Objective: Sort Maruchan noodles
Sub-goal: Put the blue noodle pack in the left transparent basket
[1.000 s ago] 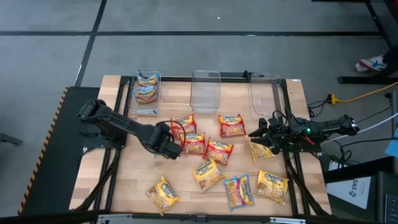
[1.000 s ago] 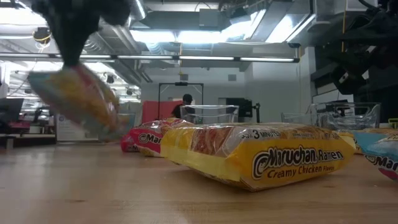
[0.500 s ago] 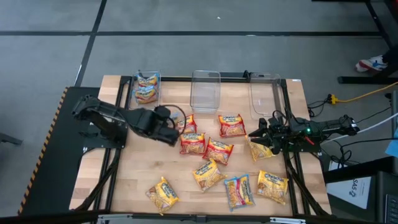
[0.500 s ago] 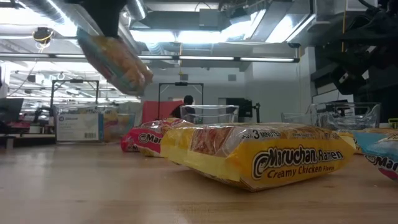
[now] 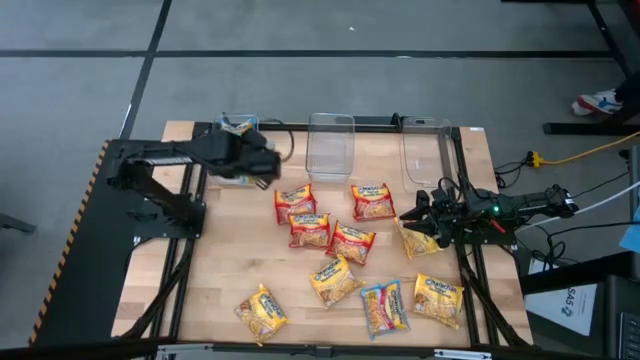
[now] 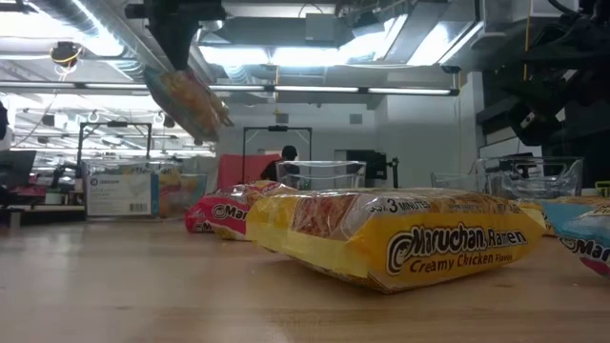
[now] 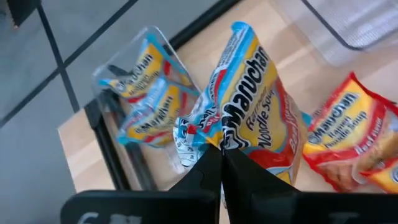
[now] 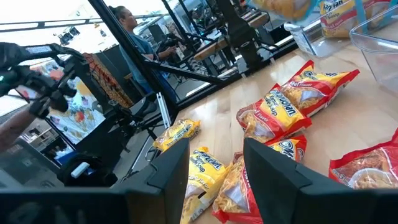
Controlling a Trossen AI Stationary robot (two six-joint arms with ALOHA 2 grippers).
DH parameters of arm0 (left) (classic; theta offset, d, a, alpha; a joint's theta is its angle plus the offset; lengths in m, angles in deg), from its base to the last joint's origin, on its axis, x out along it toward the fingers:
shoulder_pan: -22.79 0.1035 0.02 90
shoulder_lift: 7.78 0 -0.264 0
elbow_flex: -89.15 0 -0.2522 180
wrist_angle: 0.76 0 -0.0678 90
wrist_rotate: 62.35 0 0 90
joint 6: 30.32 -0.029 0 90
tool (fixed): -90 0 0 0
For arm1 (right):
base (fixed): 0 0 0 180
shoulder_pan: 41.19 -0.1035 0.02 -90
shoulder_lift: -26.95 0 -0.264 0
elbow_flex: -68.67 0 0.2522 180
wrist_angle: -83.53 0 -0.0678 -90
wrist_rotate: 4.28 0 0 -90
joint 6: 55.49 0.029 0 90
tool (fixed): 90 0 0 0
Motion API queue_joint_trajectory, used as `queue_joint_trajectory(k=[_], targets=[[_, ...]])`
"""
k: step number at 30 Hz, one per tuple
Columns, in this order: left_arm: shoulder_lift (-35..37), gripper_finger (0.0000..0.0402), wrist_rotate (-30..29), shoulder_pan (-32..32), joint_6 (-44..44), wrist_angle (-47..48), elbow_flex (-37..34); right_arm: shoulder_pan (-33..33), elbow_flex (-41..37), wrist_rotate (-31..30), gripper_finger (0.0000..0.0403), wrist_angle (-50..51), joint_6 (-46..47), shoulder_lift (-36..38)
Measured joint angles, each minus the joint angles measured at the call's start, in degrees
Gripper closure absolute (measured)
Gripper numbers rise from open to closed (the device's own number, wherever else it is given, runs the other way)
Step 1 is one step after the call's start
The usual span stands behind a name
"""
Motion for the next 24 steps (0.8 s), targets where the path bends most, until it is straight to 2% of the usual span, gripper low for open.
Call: queue_joint_trajectory(k=[9, 15, 24], targets=[[8.24, 0.0401, 0.37, 9.85, -8.07, 0.07, 0.0, 0.01, 0.0, 0.0, 0.0246, 0.0, 0.03, -0.01], [9.31, 0.0401, 2.38, 15.53, -15.52, -0.08, -0.3, 0.0, 0.0, -0.02, 0.0246, 0.0, 0.04, 0.0], [10.24, 0.0401, 3.05, 20.96, -18.56, 0.04, -13.85, -0.01, -0.01, -0.02, 0.0246, 0.0, 0.11, -0.01]])
